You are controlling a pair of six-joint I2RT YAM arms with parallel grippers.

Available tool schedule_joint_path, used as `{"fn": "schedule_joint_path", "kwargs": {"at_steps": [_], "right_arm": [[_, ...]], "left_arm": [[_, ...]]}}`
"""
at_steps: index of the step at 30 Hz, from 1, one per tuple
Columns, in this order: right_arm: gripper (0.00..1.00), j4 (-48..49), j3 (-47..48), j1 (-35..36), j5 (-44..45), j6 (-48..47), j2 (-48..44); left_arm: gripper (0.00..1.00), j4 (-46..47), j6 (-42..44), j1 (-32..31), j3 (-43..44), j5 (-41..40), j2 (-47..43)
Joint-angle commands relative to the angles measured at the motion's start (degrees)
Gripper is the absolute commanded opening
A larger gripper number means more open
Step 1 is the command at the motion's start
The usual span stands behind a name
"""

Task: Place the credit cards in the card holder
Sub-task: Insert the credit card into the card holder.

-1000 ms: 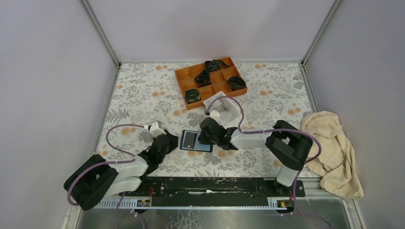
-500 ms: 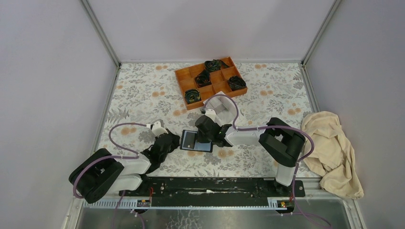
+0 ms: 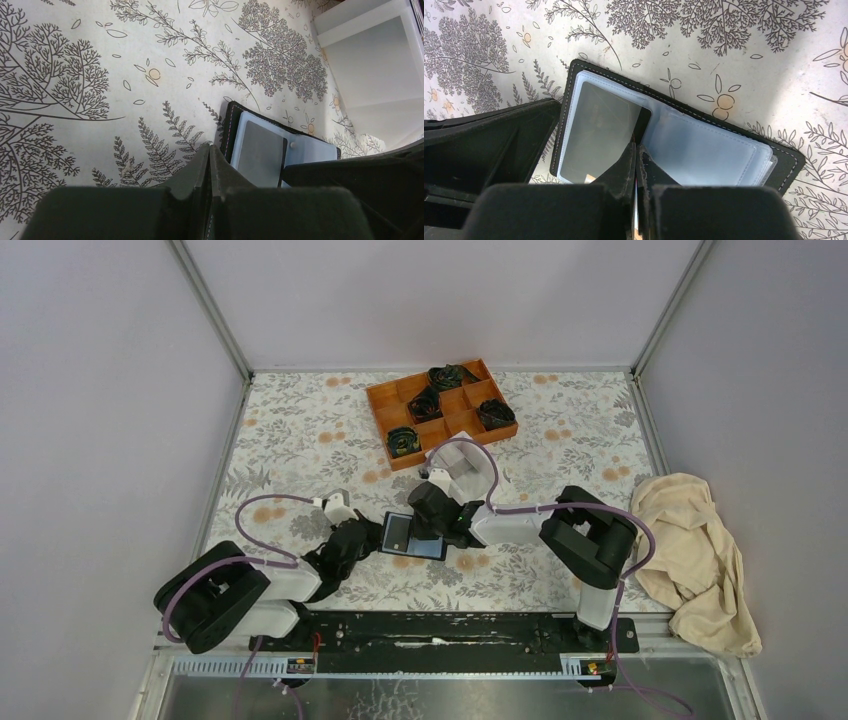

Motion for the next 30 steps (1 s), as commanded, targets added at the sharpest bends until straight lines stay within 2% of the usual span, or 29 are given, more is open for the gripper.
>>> {"fn": "schedule_joint_path", "kwargs": {"at_steps": [1, 11, 17, 20, 27, 30], "right_arm": [[0.0, 3.1, 1.4, 0.56, -0.73, -0.78, 0.85], [0.0, 1.36, 1.95, 0.63, -0.01, -2.13, 0.06], [0.02, -2.19, 2.63, 1.42, 3.72, -5.0, -3.27], [0.11, -4.27, 3.54, 2.15, 6.16, -7.63, -5.22], [0.55, -6.75, 5.51, 2.62, 10.85, -18.59, -12.7], [0.66, -7.08, 6.25, 2.54, 14.38, -25.32, -15.54]], "left_arm": [[0.1, -1.54, 1.21, -0.86, 0.26, 0.71, 0.94], [0.12, -4.84, 0.94, -1.01, 1.13, -0.74, -0.73], [0.25, -10.74, -1.15, -1.02, 2.09, -5.37, -4.92], [0.33, -14.26, -1.72, -0.98, 2.99, -8.08, -7.31], [0.5, -19.59, -0.17, -1.0, 4.13, -10.76, -16.24], [0.56, -21.05, 1.62, -1.04, 5.96, -10.84, -18.82]]}}
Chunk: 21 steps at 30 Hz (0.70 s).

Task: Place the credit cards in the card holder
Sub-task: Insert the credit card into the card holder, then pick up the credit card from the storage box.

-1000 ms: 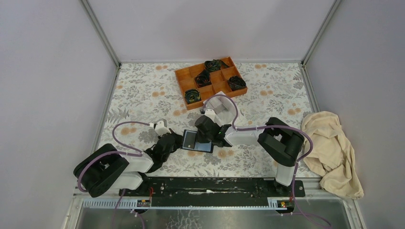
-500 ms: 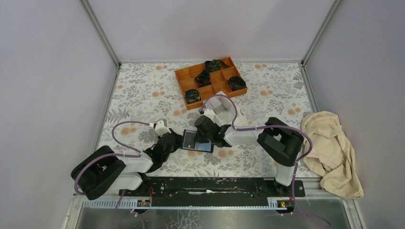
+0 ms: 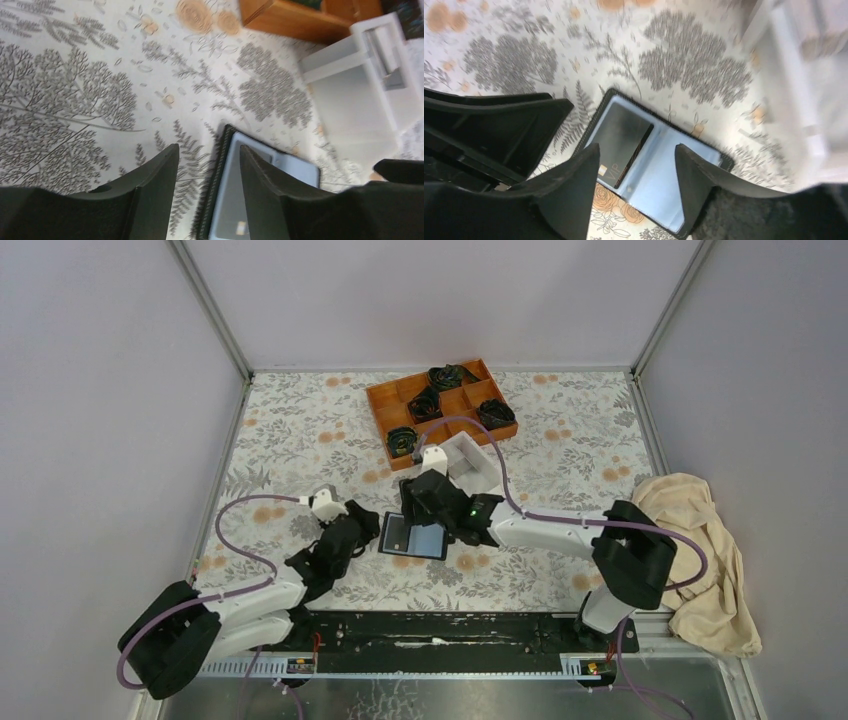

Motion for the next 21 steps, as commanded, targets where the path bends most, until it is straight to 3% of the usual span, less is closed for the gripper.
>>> {"fn": "schedule_joint_path", "kwargs": {"at_steps": [1, 6, 8, 10, 11, 12, 14, 16, 21], "right_arm": [[0.68, 0.02, 3.5, 0.35, 7.95, -13.23, -6.03], [0.78, 0.72, 5.69, 0.08, 14.72, -26.28, -7.0], [0.77, 1.34, 6.11, -1.07, 15.86, -27.95, -7.4], [0.66, 4.31, 4.95, -2.85, 19.16, -28.65, -8.34], [0.63, 4.8, 4.5, -4.61, 18.11, -28.14, -8.96], [0.63, 4.06, 4.46, -6.71, 14.44, -27.49, -9.57], [0.66, 1.33, 5.15, -10.78, 7.3, -26.73, -9.83], [0.67, 0.33, 5.54, -13.07, 6.19, -28.45, -8.93], [0.66, -1.96, 6.82, -16.86, 3.72, -31.59, -5.75]], "left_arm": [[0.58, -3.23, 3.07, -0.26, 4.01, -2.94, -3.31], [0.66, 0.25, 8.79, -0.21, 6.79, 1.89, -2.59], [0.67, 3.2, 9.54, -0.22, 7.02, 4.34, -1.97], [0.7, 7.06, 9.04, -0.26, 6.48, 5.88, -1.6], [0.94, 9.41, 8.76, -0.22, 5.74, 6.73, -1.61], [0.99, 11.84, 8.55, -0.17, 4.97, 7.65, -1.77], [1.0, 17.21, 8.57, -0.13, 2.76, 10.05, -2.63], [1.0, 21.53, 9.53, 0.03, 1.21, 12.82, -3.37], [1.0, 17.28, 10.7, 0.12, 4.95, 12.38, -1.49]]}}
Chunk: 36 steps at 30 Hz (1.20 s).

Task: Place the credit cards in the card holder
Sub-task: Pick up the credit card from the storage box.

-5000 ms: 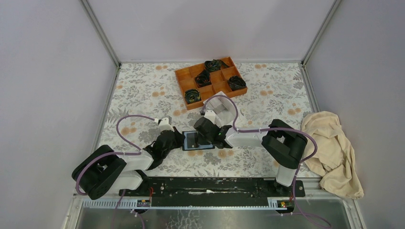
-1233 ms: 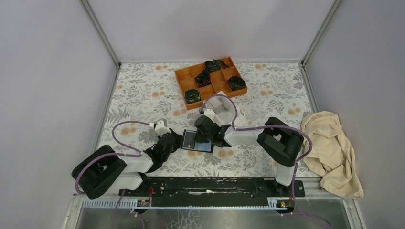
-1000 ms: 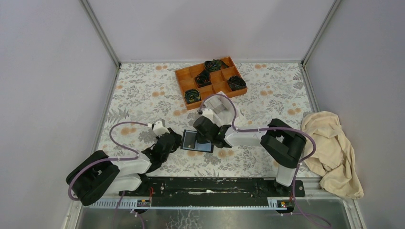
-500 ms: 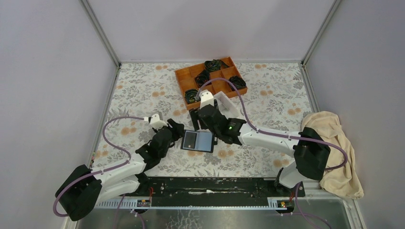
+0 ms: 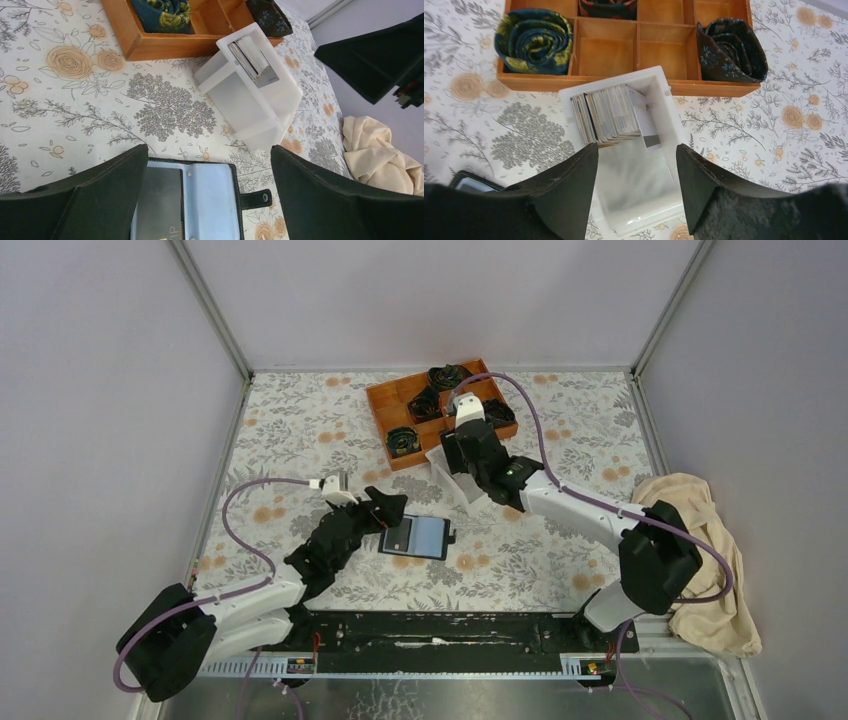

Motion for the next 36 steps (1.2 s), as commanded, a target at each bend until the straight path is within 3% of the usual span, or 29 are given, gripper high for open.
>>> {"fn": "schedule_joint_path", "kwargs": {"at_steps": [1, 16, 30, 36], "right_arm": [[0.66, -1.4, 2.63, -2.18, -5.28, -3.96, 1.44], [0.56, -1.48, 2.74, -10.22, -18.75, -4.95, 7.52], [0.46, -2.27, 5.2, -12.72, -21.1, -6.94, 12.95], [0.3, -3.48, 6.62, -12.78, -20.71, -8.37, 14.56]], "left_arm": [[1.0, 2.41, 2.09, 0.1, 3.38, 1.05, 1.53], [1.0, -1.66, -0.38, 0.16, 9.62, -0.35, 7.56], [0.99, 0.7, -2.05, 0.16, 10.57, -0.09, 11.02], [0.99, 0.98, -2.54, 0.16, 10.48, -0.41, 11.54]]}}
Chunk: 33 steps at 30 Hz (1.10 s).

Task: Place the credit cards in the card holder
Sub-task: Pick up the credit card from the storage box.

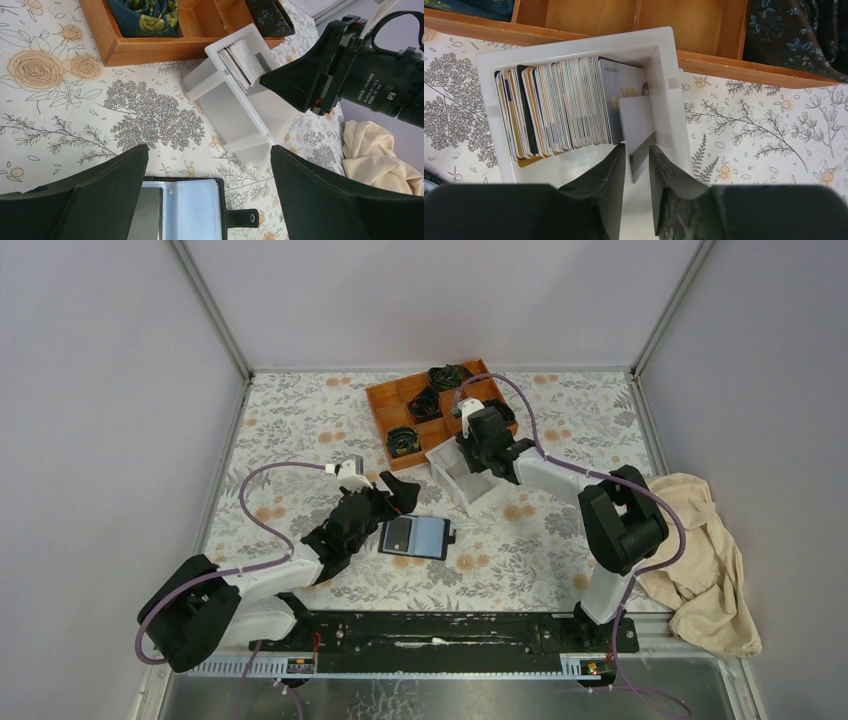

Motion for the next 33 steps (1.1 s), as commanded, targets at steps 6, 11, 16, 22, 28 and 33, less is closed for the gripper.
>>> {"fn": "schedule_joint_path", "kwargs": {"at_steps": [6, 11, 16, 22, 28, 33], "right_arm": [[0.22, -1.76, 3.07, -0.33, 0.27, -2.45, 0.15], [0.1, -2.25, 2.28, -0.28, 2.07, -2.07, -2.29], [0.0, -2.89, 2.18, -0.31, 3.01, -1.83, -4.66], [0.0, -4.8, 2.08, -0.24, 3.8, -1.3, -8.89], [0.0, -9.39, -0.08, 1.92, 3.45, 2.79, -18.53], [0.0, -14.37, -3.37, 5.32, 1.58, 8.22, -26.63]], "left_arm": [[0.99, 1.7, -0.9, 0.11, 1.26, -1.6, -0.02], [0.99, 0.15, -1.88, 0.11, 1.26, -2.0, -1.1], [0.99, -2.19, -1.99, 0.16, 2.03, -1.8, -1.69], [1.0, -2.93, -1.09, 0.15, 1.92, -0.78, -3.23], [1.0, -0.89, 1.05, 0.08, -0.11, 2.73, -7.56], [1.0, 3.07, 1.4, -0.01, -2.02, 10.34, -10.66]]}}
